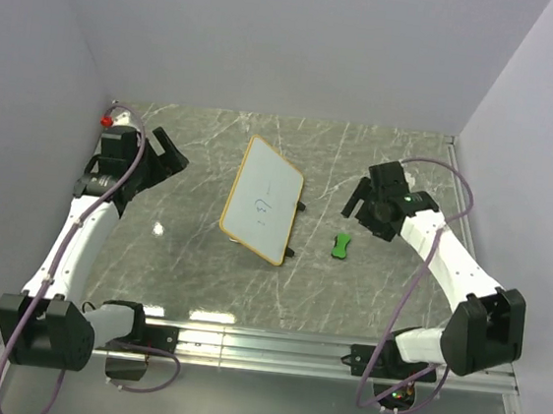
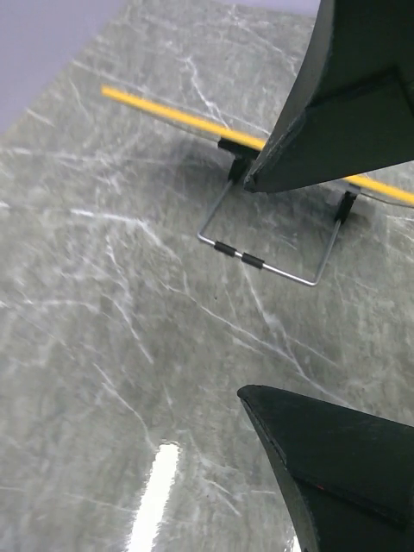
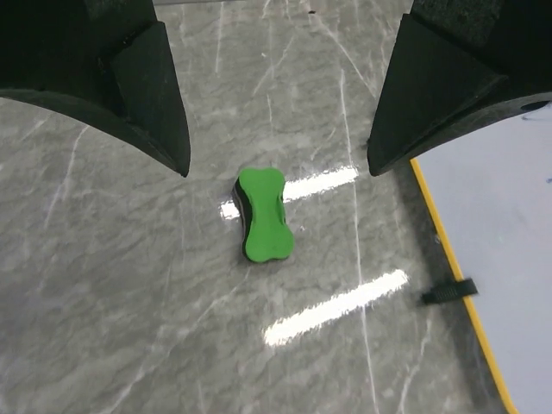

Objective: Erase the whiteboard

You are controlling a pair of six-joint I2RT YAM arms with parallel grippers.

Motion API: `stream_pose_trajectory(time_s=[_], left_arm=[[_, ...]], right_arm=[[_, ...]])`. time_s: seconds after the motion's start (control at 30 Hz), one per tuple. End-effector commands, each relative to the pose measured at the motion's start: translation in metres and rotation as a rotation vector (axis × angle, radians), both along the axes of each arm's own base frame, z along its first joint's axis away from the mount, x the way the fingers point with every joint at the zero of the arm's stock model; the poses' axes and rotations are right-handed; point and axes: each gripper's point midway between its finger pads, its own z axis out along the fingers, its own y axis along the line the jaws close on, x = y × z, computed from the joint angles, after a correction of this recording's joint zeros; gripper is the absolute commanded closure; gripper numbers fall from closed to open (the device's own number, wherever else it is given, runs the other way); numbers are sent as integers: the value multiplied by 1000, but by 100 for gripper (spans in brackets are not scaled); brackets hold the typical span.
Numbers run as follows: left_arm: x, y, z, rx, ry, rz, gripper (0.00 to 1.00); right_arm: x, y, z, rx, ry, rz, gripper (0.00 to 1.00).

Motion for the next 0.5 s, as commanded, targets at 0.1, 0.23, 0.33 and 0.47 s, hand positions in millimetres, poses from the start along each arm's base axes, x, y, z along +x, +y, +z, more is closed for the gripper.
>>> stream_pose_trajectory(time_s=[0.1,0.23,0.33,0.47], left_arm=[[-14,8,2,58,36,-11,1],[-21,7,4,74,24,-40,1],[-25,4,14,70,-9,-62,1],[-31,7,17,85,-10,-48,0]], right_arm=[[-12,15,-27,-56,131,-9,13],[-14,21,-45,-52,172,-21,15],[-9,24,-58,-56,198,-18,20],[0,27,-72,-70,221,-13,27]])
